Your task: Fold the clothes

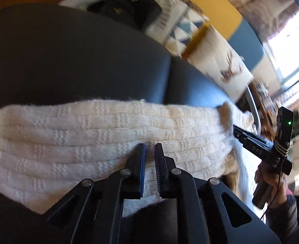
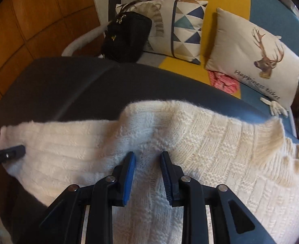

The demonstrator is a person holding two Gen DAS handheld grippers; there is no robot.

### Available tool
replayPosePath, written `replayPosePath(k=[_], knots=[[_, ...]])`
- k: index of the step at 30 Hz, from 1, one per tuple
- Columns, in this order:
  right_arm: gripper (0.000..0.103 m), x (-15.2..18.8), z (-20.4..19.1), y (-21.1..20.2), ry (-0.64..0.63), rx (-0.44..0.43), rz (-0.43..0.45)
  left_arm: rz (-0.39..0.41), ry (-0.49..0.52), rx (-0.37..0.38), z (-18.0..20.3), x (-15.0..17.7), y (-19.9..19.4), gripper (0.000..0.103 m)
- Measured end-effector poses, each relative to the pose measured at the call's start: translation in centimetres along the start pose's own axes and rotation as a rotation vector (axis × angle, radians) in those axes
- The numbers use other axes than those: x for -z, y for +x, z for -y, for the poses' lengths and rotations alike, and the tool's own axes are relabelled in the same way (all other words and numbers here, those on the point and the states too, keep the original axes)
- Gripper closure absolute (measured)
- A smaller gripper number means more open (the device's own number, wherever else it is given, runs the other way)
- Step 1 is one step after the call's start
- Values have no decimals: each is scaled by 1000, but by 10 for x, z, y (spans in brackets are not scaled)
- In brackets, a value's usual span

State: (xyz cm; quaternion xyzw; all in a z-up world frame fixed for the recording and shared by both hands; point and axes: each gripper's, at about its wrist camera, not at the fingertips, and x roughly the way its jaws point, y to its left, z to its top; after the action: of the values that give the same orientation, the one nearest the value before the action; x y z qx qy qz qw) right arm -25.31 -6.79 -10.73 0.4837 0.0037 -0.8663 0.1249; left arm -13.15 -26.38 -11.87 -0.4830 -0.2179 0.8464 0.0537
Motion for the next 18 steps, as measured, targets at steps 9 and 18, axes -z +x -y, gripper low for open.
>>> replayPosePath(k=[9,18], knots=[[77,-19,-32,-38,24,-133,47,106,-8,-198,-22,-32,-26,89],[76,186,-6,-218,43,-218,0,121,218,83,39,56,-118,62]])
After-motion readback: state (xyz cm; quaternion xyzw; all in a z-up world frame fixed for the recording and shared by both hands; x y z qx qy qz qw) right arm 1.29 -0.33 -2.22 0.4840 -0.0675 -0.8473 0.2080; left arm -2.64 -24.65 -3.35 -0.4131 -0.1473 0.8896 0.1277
